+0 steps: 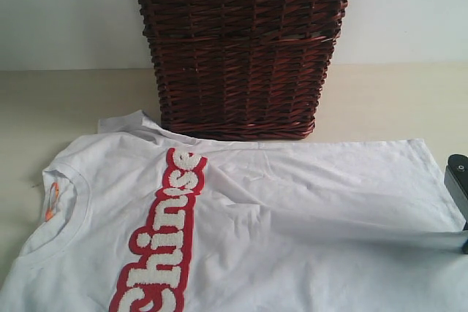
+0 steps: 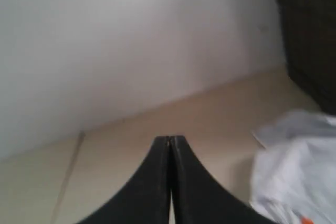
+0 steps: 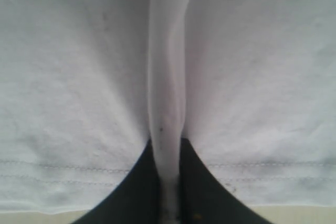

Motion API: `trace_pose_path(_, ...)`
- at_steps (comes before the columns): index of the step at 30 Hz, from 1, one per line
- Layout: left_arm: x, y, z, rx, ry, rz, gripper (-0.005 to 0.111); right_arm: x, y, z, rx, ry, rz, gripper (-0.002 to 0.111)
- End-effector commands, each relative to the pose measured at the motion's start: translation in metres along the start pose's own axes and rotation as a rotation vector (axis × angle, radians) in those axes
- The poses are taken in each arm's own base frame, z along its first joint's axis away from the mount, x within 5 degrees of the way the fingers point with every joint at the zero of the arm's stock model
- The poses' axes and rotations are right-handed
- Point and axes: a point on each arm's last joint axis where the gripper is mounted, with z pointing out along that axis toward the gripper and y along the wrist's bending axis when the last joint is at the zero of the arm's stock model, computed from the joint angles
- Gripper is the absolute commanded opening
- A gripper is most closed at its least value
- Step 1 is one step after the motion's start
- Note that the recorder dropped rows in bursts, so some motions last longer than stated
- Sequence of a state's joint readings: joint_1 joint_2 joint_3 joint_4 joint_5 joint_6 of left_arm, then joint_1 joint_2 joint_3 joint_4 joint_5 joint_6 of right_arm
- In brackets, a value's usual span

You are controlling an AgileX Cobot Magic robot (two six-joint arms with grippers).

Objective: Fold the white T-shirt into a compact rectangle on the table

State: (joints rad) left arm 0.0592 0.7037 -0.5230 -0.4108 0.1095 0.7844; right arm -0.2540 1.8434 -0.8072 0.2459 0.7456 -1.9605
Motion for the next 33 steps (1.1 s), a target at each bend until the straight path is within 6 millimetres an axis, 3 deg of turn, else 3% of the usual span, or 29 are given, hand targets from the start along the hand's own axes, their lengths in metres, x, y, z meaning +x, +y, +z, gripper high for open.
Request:
trace_pose_path(1,0.025,-0.018,0.012,0.244,0.309,0.021,0.000,0.010,0.005,0.015,-0.054,0.069,-0.069,0.000)
trace_pose_path(4,0.037,-0.021,0.004,0.341,0.435,0.122,0.000,0.010,0.005,0.015,-0.054,0.069,-0.069,0.000)
trace_pose_path(8,0.041,-0.024,0.010,0.420,0.448,0.278,0.000,0.010,0.005,0.015,-0.053,0.065,-0.063,0.000)
trace_pose_path(12,0.030,-0.015,0.043,0.396,0.465,0.205,0.000,0.010,0.004,0.015,-0.046,0.067,-0.064,0.000)
trace_pose_path(14,0.027,-0.020,0.070,0.564,0.514,0.221,0.000,0.010,0.004,0.015,-0.040,0.069,-0.064,0.000)
trace_pose_path(15,0.030,-0.024,0.076,0.631,0.528,0.229,0.000,0.010,0.004,0.015,-0.040,0.069,-0.064,0.000)
trace_pose_path(18,0.048,-0.048,0.084,1.049,0.515,0.344,0.000,0.010,0.004,0.015,-0.040,0.069,-0.064,0.000)
trace_pose_path(22,0.057,-0.051,0.097,1.108,0.387,0.559,0.002,0.010,0.004,0.015,-0.040,0.069,-0.064,0.000)
trace_pose_path(25,0.054,-0.053,0.099,1.139,0.258,0.657,0.025,0.010,0.004,0.015,-0.038,0.070,-0.064,0.000)
trace_pose_path(30,0.059,-0.061,0.104,1.133,0.233,0.639,0.085,0.010,0.004,0.015,-0.038,0.070,-0.064,0.000)
trace_pose_path(33,0.089,-0.075,0.117,1.095,0.331,0.736,0.087,0.010,0.004,0.015,-0.038,0.070,-0.064,0.000)
